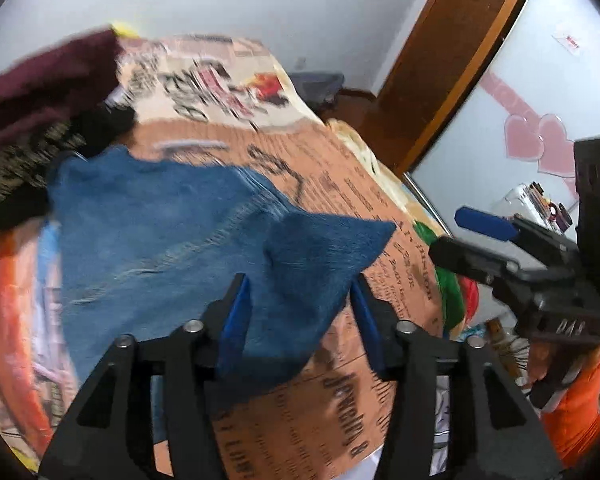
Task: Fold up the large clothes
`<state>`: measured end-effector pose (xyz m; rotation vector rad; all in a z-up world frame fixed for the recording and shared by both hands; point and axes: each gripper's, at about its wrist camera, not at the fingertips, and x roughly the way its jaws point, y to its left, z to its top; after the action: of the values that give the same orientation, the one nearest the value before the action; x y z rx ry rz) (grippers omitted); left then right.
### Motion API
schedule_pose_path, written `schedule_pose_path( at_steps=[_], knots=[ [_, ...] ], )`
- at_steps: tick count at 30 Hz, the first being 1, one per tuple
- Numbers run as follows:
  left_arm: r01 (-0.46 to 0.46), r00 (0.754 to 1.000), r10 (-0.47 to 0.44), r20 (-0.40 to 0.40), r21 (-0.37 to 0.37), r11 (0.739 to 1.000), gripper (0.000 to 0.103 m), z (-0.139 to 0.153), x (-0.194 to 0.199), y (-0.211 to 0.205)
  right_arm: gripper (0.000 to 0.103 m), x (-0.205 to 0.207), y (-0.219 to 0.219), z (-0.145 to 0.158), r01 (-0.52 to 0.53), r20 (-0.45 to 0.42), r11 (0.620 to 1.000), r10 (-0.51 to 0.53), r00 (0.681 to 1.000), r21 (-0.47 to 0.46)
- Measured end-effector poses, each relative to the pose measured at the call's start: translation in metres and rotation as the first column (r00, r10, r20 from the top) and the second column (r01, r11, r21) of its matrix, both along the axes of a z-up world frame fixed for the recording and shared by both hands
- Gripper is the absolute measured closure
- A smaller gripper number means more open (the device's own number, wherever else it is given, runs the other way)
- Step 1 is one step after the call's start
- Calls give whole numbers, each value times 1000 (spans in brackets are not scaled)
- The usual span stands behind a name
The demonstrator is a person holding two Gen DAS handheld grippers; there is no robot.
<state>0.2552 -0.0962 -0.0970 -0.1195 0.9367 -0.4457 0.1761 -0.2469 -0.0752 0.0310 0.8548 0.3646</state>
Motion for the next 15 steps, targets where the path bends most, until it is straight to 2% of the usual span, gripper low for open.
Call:
schedule_pose_path(
  at_steps=[3, 6, 9, 11, 15],
  knots=[
    [-44, 996, 42, 83, 27, 999, 39, 20, -15, 24, 23, 0, 19, 11, -47, 37, 999, 46, 998, 20],
    [-104, 988, 92, 124, 101, 989, 37, 22, -18, 44, 21, 8, 47, 12, -98, 55, 995, 98, 994, 6],
    [-144, 987, 129, 100, 168, 975, 37, 9, -15, 64, 21, 14, 64, 2, -142, 41, 990, 142, 989, -5],
    [-155, 987, 144, 70, 197, 968, 37, -5, -15, 74, 21, 19, 69, -14, -150, 1, 989, 150, 989, -19],
    [-194, 981, 188, 48, 272, 943, 37, -33, -19, 86, 21, 23, 59, -47, -98, -97, 994, 93, 991, -51]
  ],
)
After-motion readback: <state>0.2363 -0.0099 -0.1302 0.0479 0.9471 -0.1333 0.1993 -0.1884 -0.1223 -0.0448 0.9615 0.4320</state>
